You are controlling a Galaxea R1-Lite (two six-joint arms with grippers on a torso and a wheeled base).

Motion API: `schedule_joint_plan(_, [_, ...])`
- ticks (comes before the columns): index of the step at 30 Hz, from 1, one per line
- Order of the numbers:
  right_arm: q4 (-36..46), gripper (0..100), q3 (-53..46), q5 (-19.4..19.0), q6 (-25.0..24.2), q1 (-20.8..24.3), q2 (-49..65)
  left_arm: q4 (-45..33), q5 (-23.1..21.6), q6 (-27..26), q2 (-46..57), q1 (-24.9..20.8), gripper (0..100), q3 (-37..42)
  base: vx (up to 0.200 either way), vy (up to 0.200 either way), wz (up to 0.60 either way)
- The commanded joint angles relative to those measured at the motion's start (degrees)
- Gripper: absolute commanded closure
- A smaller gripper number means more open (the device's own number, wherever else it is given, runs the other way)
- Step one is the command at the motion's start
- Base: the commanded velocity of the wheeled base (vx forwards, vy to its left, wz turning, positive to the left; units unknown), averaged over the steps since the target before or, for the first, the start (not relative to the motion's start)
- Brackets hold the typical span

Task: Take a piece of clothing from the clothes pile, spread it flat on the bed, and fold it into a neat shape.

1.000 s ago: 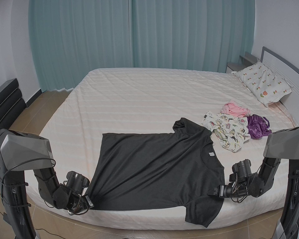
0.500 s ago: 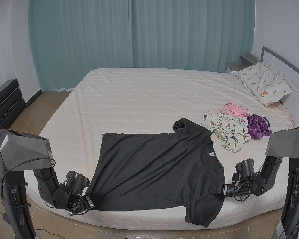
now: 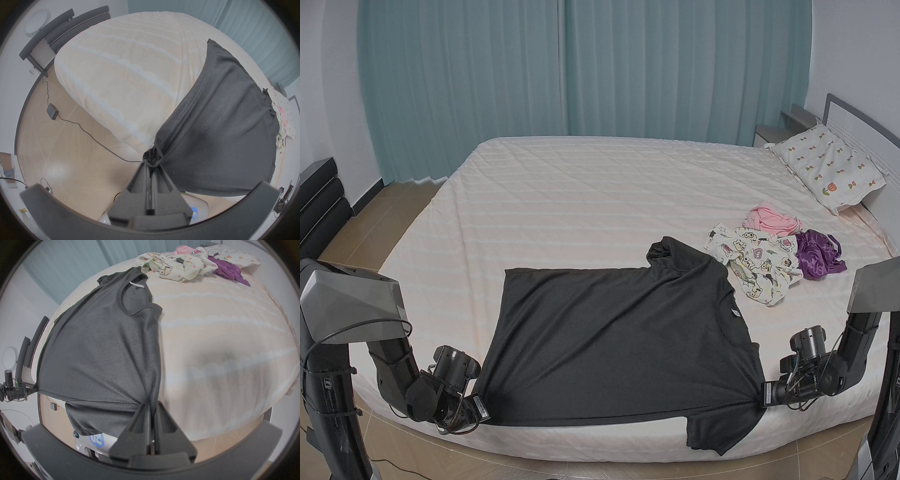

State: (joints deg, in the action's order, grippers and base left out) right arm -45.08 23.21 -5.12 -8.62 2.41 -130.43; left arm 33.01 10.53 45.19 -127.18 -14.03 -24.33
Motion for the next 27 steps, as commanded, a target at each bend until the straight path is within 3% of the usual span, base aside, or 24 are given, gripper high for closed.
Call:
schedule_joint_plan(1, [0.2,100,-2.8,0.0,1.3,-2.1,1.9,-0.1,0.1,-1.1,-0.1,0.0,100,1.4,0.0,0.0,0.0])
schedule_joint_plan(13, [-0.1,100,-5.7,0.1,4.8,-2.0,2.0,0.0,0.5,-2.7,-0.4,-0.3,100,2.4,0.0,0.0,0.0])
schedule_joint_plan(14, [-0.1,0,-5.5,0.0,4.8,-1.9,1.9,0.1,0.5,-3.2,-0.4,-0.3,100,2.5,0.0,0.0,0.0])
schedule_joint_plan(15, [-0.1,0,-5.5,-0.1,4.8,-1.9,1.9,0.2,0.5,-3.4,-0.3,-0.3,100,2.5,0.0,0.0,0.0])
schedule_joint_plan(16, [-0.1,0,-5.5,-0.1,4.8,-1.8,2.0,0.2,0.4,-3.4,-0.3,-0.3,0,2.5,0.0,0.0,0.0])
schedule_joint_plan(23, [-0.4,0,-4.4,-0.9,3.3,-3.5,6.0,0.0,0.3,-3.5,2.2,-0.1,0,3.7,0.0,0.0,0.0])
schedule_joint_plan(27, [-0.1,0,-2.6,-4.7,-1.2,-4.1,10.8,-0.3,-1.8,-3.8,9.3,0.3,0,4.2,0.0,0.0,0.0])
